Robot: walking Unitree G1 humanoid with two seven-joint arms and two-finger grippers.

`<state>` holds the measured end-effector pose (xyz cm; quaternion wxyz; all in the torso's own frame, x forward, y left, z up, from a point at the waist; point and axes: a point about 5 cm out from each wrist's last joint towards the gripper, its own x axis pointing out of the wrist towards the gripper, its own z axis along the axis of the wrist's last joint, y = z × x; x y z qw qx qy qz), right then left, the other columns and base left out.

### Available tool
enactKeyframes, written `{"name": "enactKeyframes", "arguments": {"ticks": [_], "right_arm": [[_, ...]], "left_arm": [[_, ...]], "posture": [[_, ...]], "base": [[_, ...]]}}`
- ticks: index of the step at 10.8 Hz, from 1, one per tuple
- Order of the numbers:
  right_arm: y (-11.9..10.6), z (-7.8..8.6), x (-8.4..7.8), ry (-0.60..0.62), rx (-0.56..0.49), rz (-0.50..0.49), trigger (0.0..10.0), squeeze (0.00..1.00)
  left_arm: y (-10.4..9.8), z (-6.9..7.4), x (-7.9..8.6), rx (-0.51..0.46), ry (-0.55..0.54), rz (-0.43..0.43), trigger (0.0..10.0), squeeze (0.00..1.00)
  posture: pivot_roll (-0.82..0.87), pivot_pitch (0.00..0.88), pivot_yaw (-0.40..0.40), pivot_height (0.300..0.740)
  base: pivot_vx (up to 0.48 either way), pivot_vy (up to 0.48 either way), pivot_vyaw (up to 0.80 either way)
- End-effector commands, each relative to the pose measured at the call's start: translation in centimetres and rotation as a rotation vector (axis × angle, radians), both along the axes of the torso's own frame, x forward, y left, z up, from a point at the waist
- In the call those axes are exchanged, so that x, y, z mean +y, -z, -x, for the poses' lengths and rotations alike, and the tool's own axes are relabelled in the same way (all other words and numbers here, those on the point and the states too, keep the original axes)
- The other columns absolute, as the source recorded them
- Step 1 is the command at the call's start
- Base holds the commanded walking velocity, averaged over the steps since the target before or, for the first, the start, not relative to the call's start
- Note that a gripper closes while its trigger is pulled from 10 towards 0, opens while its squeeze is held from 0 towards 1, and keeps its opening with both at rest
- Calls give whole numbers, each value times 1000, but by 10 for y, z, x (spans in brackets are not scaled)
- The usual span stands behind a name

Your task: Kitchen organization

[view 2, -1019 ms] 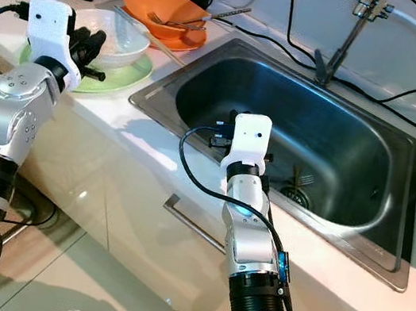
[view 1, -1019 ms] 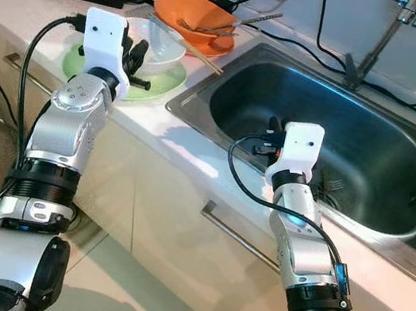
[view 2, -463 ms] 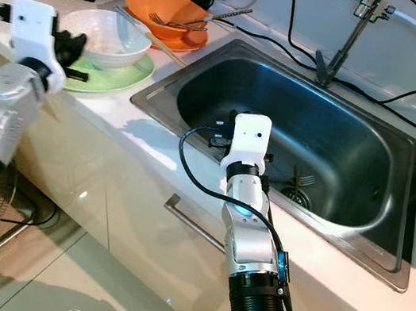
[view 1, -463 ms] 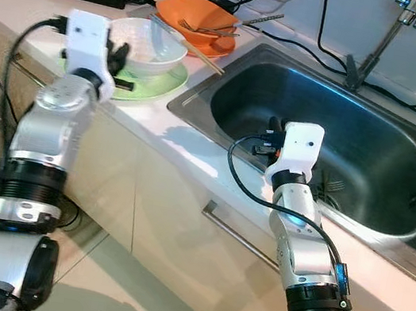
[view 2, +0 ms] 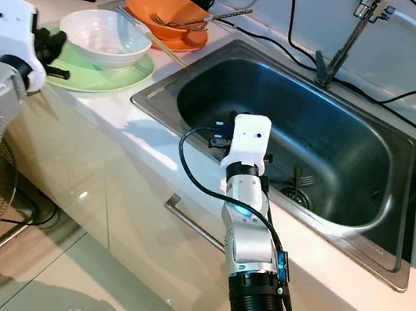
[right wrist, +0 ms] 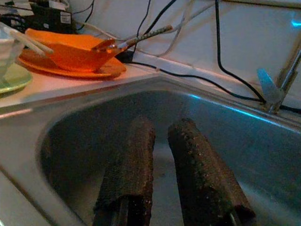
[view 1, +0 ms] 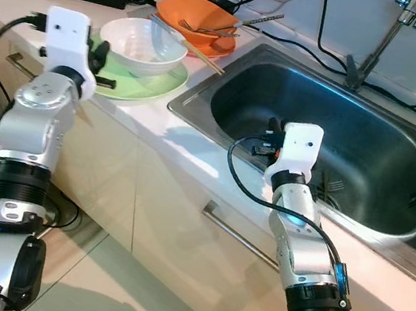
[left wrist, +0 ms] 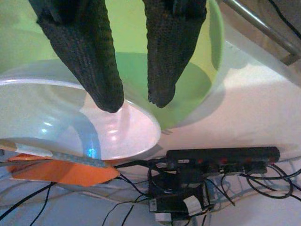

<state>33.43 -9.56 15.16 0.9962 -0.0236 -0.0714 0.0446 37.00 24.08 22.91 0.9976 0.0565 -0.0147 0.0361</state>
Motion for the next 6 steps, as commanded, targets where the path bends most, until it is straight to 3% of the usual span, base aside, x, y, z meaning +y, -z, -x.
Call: {"name": "enactKeyframes", "arguments": {"ticks": [1, 2, 3, 5, 6], "right_arm": [[-4, -3, -3, 14, -13, -1, 10000, 0], [-4, -3, -3, 14, -12, -2, 10000, 0], [-3, -2, -2, 12, -11, -2, 10000, 0], [-2, -3, -3, 15, -8, -1, 10000, 0], [-2, -3, -3, 17, -8, -1, 10000, 0]], "left_arm": [[-12, 0, -13, -56, 67, 5, 10000, 0], [-15, 0, -21, -73, 101, 13, 10000, 0], [-10, -2, -38, -60, 157, 28, 10000, 0], [2, -6, -57, -25, 221, 41, 10000, 0], [6, -9, -60, -13, 226, 45, 10000, 0]], "posture": [[-43, 0, -100, 740], [-41, 0, -102, 740], [-42, 0, -102, 740], [-48, 0, -99, 740], [-52, 0, -96, 740]], "base": [[0, 0, 0], [0, 0, 0], [0, 0, 0], [0, 0, 0], [0, 0, 0]]}}
